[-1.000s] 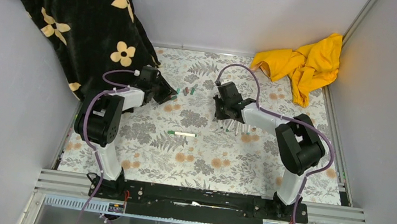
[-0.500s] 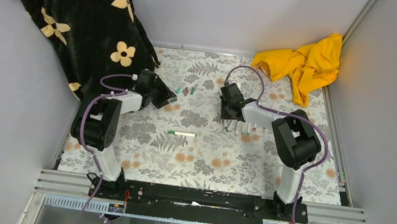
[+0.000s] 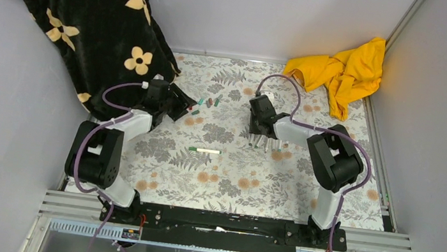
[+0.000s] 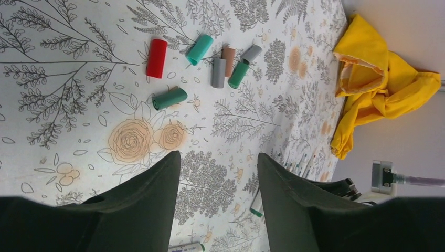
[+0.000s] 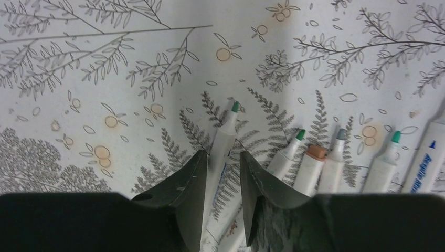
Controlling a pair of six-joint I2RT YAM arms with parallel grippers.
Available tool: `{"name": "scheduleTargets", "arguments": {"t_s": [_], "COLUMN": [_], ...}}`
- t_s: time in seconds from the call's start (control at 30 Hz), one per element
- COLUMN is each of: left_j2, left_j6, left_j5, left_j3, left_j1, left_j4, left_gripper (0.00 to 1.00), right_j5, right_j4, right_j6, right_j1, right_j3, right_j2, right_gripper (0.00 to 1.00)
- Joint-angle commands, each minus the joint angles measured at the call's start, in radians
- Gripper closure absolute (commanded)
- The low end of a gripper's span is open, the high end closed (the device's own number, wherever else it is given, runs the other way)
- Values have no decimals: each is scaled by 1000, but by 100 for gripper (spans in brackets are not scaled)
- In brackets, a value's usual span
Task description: Open the pen caps
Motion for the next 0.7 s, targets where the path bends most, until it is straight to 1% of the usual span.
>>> {"name": "scheduleTargets", "arguments": {"t_s": [0.0, 0.03, 0.1, 0.23, 0.3, 0.5, 0.57, 0.67], "left_j2": [-79, -98, -130, -177, -194, -256, -277, -314], "left_j6": [-14, -17, -31, -67, -80, -109, -114, -118], "left_j5": [8, 7, 12, 35, 54, 91, 95, 93], "left_j3": [-34, -45, -74, -124, -142, -194, -205, -225], "left_j1": [0, 0, 0, 2, 2, 5, 5, 8], "left_j4": [60, 70, 106, 149, 163, 194, 190, 185], "left_gripper": [37, 36, 34, 25, 21, 10, 9, 8], "right_j5": [53, 44, 17, -85, -172, -394, -452, -480], "right_j4": [94, 122, 126, 80, 31, -35, -50, -65], "right_j6": [-94, -134, -211, -354, -421, -488, -496, -512], "right_j1": [1, 7, 21, 71, 99, 160, 174, 206], "right_j3": [-40, -46, -26, 44, 69, 108, 115, 125], "right_j2": [-136, -162, -193, -203, -199, -156, -139, -111], "right_gripper": [62, 61, 60, 58, 57, 55, 55, 55]}}
